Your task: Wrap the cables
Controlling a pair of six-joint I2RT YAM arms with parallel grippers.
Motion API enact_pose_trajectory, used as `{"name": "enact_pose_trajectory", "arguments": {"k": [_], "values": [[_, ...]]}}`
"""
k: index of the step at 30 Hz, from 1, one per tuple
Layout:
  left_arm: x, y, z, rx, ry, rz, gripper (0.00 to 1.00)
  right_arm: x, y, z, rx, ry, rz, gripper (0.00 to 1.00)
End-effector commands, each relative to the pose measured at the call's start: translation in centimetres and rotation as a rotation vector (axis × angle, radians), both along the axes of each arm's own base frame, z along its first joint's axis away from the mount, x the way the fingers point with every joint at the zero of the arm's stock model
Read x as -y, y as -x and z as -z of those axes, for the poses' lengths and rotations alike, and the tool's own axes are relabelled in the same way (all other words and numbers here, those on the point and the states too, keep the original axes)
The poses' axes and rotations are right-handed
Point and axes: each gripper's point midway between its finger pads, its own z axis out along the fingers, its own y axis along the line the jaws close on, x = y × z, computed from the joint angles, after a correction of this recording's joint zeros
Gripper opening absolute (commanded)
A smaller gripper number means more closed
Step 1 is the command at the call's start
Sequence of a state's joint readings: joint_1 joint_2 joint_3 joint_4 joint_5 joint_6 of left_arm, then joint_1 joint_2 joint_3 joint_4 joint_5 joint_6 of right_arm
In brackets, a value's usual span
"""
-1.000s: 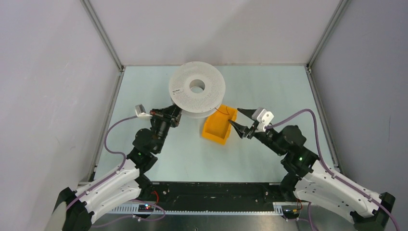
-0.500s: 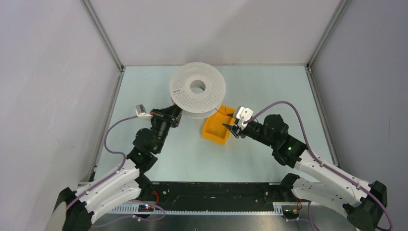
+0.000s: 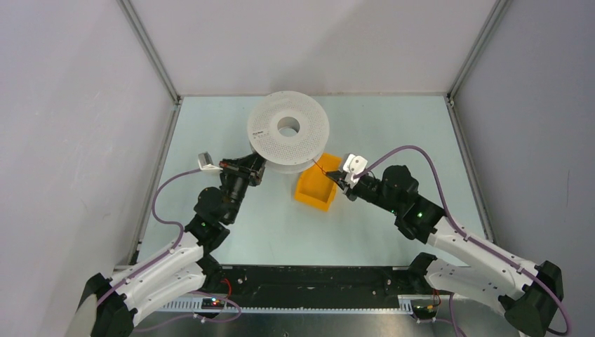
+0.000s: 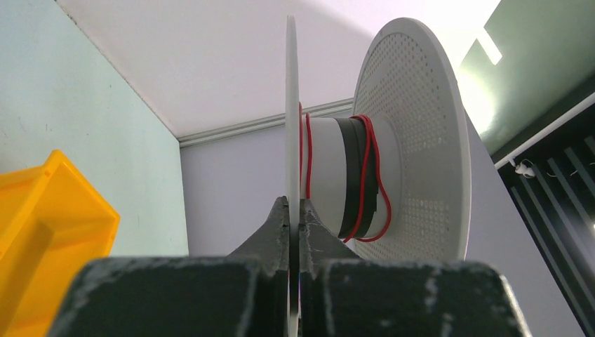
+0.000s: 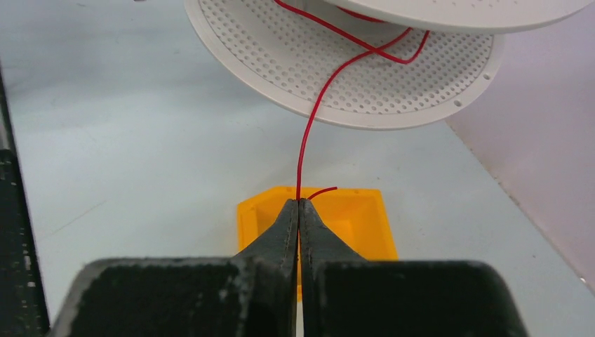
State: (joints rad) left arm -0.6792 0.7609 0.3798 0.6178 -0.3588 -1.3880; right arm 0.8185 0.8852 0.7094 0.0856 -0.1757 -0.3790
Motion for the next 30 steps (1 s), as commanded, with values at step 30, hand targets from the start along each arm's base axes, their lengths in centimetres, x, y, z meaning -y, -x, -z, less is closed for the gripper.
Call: {"name": "enact_pose_trajectory", "arguments": {"k": [30], "values": [[-0.1,0.4,-4.7,0.09,0.114,0.02,0.0,-2.1,0.5,-4.8,-0.11,-0.253,-0.048,0.0]]}}
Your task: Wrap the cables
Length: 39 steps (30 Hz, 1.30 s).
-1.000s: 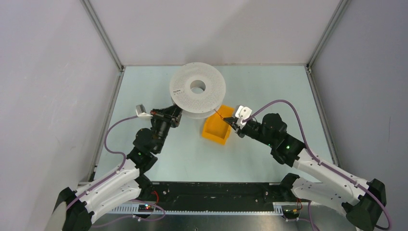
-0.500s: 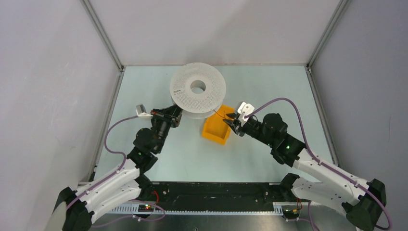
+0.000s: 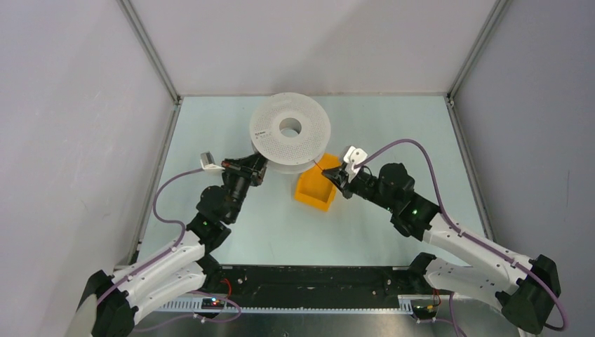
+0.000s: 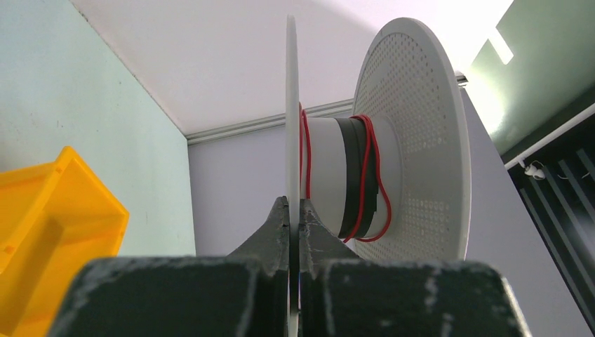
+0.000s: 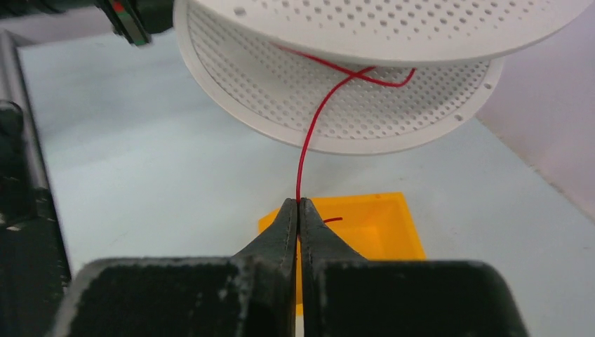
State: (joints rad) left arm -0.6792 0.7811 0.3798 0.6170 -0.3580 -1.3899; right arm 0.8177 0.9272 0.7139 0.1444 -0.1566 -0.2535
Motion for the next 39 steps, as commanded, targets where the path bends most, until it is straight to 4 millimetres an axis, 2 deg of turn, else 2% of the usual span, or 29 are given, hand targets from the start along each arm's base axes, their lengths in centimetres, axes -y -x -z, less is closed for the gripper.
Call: {"name": "enact_pose_trajectory", "arguments": {"k": [1,2,4,5,7,8,9,10,15,20,22,24,29,35,39], "values": [[-0.4,0.6,-5.1,0.104,0.124,0.019,0.0,-1.7,1.9,-5.1,-0.068,-0.223,-0.106,0.0],[-0.3,0.5,-5.0,0.099,0.123,0.018,0.0,-1.8,2.2,-6.2,-0.077,-0.274,-0.122,0.0],[-0.3,0.4,-4.7,0.092,0.121,0.015,0.0,-2.2,3.0,-7.9,-0.212,-0.426,-0.166,0.0],[-0.2,0.4,-4.6,0.089,0.123,0.019,0.0,-2.5,3.4,-8.5,-0.236,-0.456,-0.2,0.0],[0.0,0.3,-4.5,0.086,0.123,0.026,0.0,-2.9,3.7,-10.8,-0.272,-0.576,-0.261,0.0],[0.0,0.3,-4.5,0.085,0.124,0.029,0.0,-3.4,3.6,-10.7,-0.329,-0.607,-0.279,0.0],[0.2,0.3,-4.5,0.082,0.13,0.036,0.0,-3.6,3.9,-11.8,-0.316,-0.649,-0.314,0.0],[0.2,0.3,-4.4,0.08,0.136,0.039,0.0,-4.1,3.6,-11.5,-0.377,-0.678,-0.324,0.0],[0.4,0.5,-4.8,0.08,0.178,0.063,0.0,-5.2,2.1,-12.0,-0.451,-0.819,-0.331,0.0],[0.6,0.6,-5.5,0.084,0.236,0.091,0.0,-4.9,0.1,-10.4,-0.467,-0.959,-0.245,0.0],[0.7,0.5,-5.3,0.08,0.239,0.093,0.0,-4.1,0.3,-11.6,-0.445,-1.068,-0.287,0.0],[0.8,0.4,-5.0,0.072,0.248,0.097,0.0,-4.1,-0.1,-11.3,-0.46,-1.12,-0.296,0.0],[0.6,0.3,-4.6,0.072,0.273,0.091,0.0,-3.8,-0.7,-11.1,-0.449,-1.182,-0.249,0.0],[0.2,0.4,-5.1,0.082,0.313,0.084,0.0,-2.7,-1.6,-11.2,-0.389,-1.253,-0.156,0.0],[0.4,0.3,-5.3,0.081,0.348,0.1,0.0,-3.4,-1.8,-10.9,-0.331,-1.228,-0.107,0.0]]}}
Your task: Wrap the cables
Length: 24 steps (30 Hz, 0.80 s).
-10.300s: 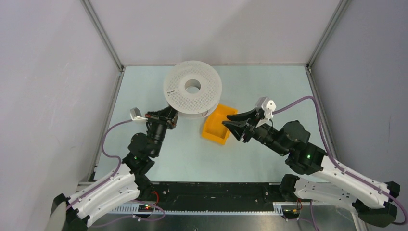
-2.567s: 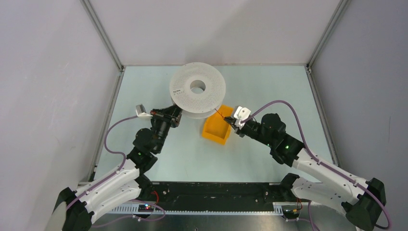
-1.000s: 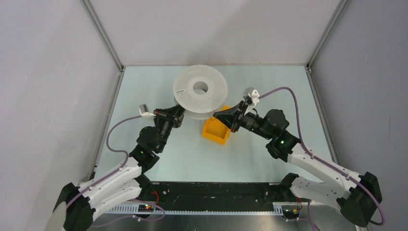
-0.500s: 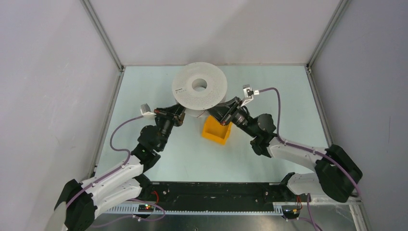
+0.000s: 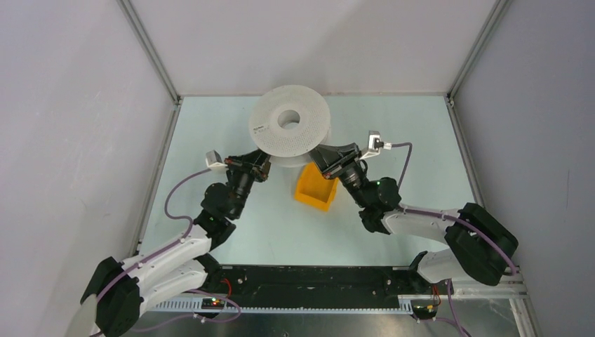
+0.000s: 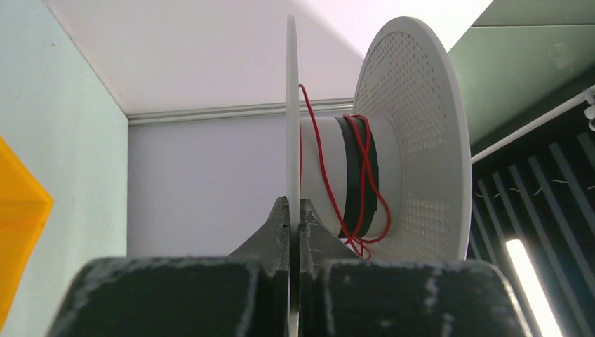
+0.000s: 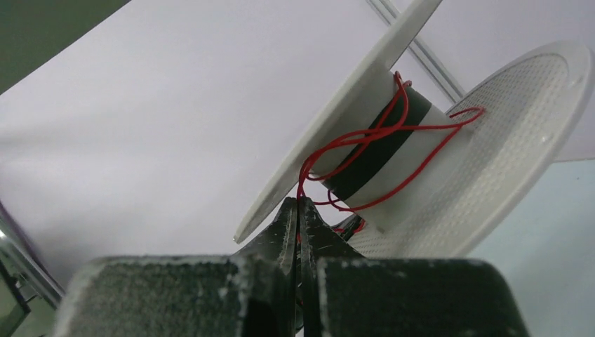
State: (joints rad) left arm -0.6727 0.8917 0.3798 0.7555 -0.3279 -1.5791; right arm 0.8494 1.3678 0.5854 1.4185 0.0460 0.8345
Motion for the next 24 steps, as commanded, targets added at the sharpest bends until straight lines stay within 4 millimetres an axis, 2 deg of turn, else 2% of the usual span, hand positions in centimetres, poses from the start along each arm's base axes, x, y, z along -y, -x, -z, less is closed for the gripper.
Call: {"name": "enact_pose_trajectory", "arguments": {"k": [1,6,12,19,24], "values": [[-0.7,1.1,-4.8,0.116,0.172,0.026,0.0,0.4,-0.2,-1.0,0.06,-0.023,0.117,0.0],[-0.4,1.2,-5.5,0.131,0.191,0.045,0.0,-0.9,-1.4,1.5,0.006,0.033,0.196,0.0],[-0.5,1.3,-6.2,0.145,0.203,0.05,0.0,-1.9,-2.5,3.2,-0.028,0.094,0.329,0.0],[-0.4,1.3,-6.4,0.141,0.216,0.053,0.0,-2.2,-4.6,4.9,-0.102,0.122,0.47,0.0],[-0.7,1.3,-6.6,0.146,0.223,0.046,0.0,-1.6,-5.3,5.3,-0.112,0.153,0.548,0.0]]}}
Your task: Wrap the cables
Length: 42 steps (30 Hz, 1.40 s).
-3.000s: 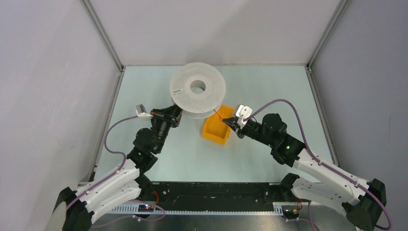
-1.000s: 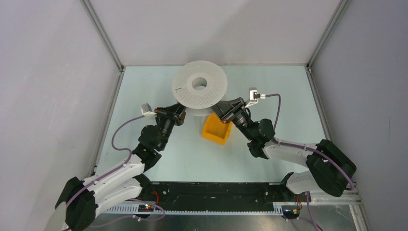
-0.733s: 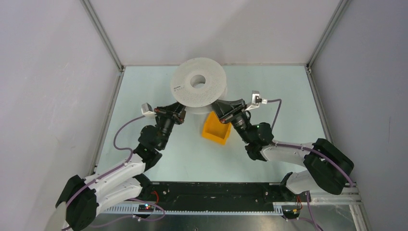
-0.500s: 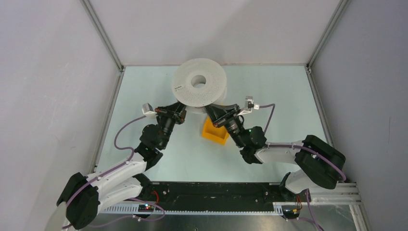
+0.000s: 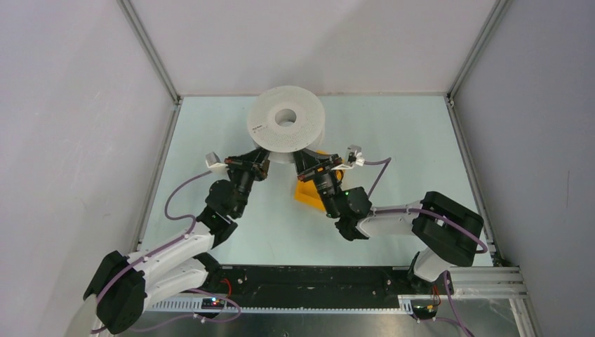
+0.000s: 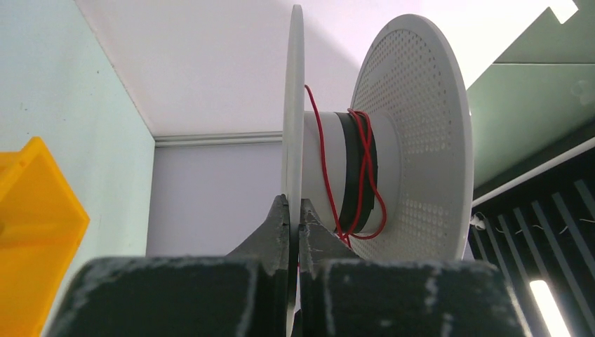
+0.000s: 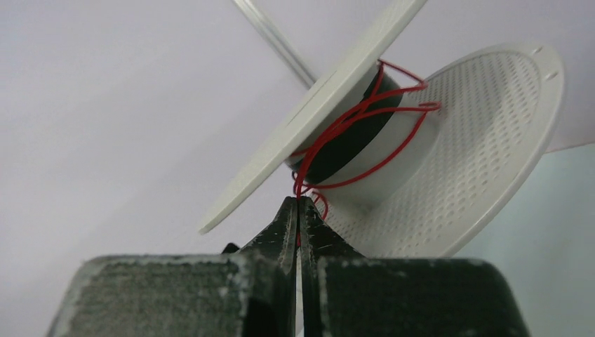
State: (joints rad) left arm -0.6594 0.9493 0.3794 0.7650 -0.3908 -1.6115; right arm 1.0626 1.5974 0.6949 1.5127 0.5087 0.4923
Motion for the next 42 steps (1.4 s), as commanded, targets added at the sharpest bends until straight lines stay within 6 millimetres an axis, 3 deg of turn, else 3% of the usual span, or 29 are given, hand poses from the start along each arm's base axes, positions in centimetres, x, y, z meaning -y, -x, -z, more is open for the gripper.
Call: {"name": "enact_pose_trajectory", "arguments": {"k": [1,7,21,28,35,42], "values": [[0.0,3.0,-8.2,0.212,0.207,0.105,0.0,2.4,-2.9,1.4,-0.057,0.053,0.221,0.0],[0.0,3.0,-8.3,0.213,0.204,0.1,0.0,3.1,-2.8,1.9,-0.057,0.137,0.31,0.0],[0.3,2.9,-8.7,0.229,0.179,0.103,0.0,-1.9,-1.0,2.8,0.015,0.303,0.249,0.0],[0.0,3.0,-8.5,0.229,0.177,0.093,0.0,0.1,-2.1,4.7,-0.088,0.363,0.372,0.0],[0.1,2.9,-7.9,0.22,0.168,0.089,0.0,2.4,-2.6,4.4,-0.139,0.332,0.473,0.0],[0.1,2.9,-7.8,0.219,0.163,0.087,0.0,1.3,-2.7,4.7,-0.117,0.363,0.449,0.0]]}}
